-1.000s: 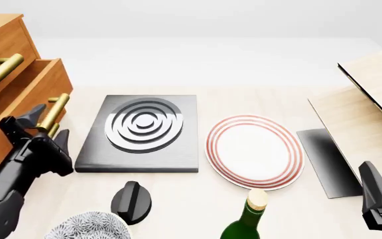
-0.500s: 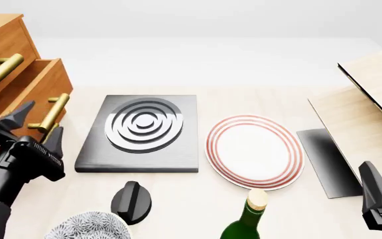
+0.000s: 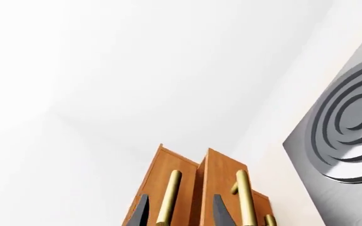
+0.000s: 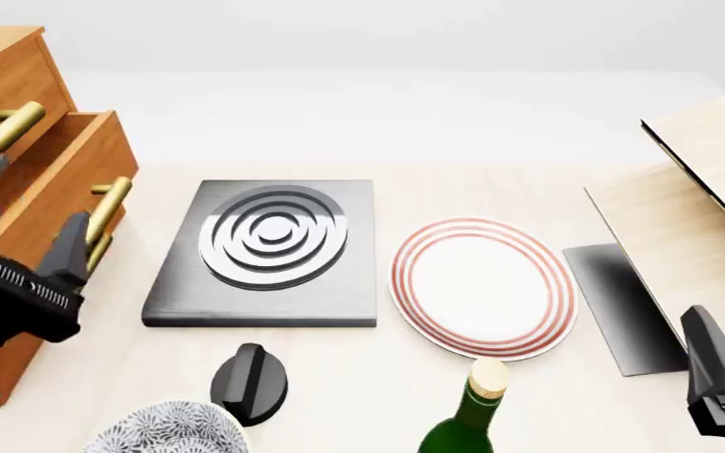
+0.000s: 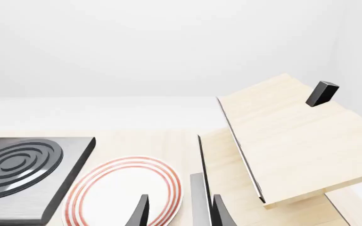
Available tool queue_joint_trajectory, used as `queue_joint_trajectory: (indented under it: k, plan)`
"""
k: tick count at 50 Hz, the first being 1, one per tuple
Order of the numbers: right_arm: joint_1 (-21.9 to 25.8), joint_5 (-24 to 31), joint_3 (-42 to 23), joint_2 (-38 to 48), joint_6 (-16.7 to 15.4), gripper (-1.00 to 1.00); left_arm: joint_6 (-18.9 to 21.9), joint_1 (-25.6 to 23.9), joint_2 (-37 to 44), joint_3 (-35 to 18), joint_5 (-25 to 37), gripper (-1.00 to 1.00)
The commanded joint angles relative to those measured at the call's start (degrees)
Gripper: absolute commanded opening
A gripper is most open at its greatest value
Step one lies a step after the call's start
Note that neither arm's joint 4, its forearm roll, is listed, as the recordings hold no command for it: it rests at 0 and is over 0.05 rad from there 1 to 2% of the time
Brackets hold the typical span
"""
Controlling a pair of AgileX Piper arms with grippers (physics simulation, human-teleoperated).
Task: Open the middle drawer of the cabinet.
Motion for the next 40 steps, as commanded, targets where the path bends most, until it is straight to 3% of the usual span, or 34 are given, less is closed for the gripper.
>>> queue_joint_trajectory:
  k: [1, 20, 40]
  plan:
    - [0.2, -0.1, 0.1, 0.0, -0.1, 1.00, -2.9, -1.9, -10.0, -1.8, 8.5, 1.00]
    - [0.2, -0.1, 0.1, 0.0, -0.1, 1.00, -11.0, -2.3, -21.9, -8.8, 28.3, 1.00]
    - [0.2, -0.1, 0.1, 0.0, -0.1, 1.00, -21.2, -1.5, -27.3, -19.1, 47.4, 1.00]
